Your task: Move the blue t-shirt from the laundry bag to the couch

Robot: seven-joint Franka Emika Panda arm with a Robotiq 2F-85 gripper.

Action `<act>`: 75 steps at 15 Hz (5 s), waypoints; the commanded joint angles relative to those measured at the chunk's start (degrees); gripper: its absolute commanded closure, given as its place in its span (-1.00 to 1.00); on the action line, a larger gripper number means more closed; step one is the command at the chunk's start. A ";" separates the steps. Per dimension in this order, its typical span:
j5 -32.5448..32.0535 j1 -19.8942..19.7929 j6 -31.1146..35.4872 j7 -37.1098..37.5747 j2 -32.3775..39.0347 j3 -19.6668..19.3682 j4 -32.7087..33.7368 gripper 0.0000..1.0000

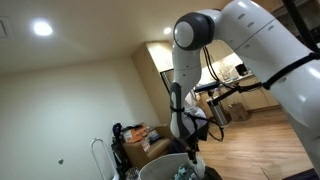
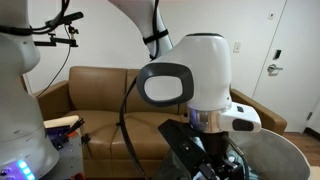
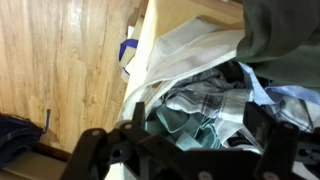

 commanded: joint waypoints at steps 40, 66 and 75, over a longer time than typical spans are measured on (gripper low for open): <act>-23.03 4.99 21.19 12.82 33.43 -2.02 20.94 0.21; -20.81 -4.32 -4.27 8.30 9.73 18.15 24.76 0.85; -25.45 5.25 -26.61 8.85 11.40 21.11 50.55 0.86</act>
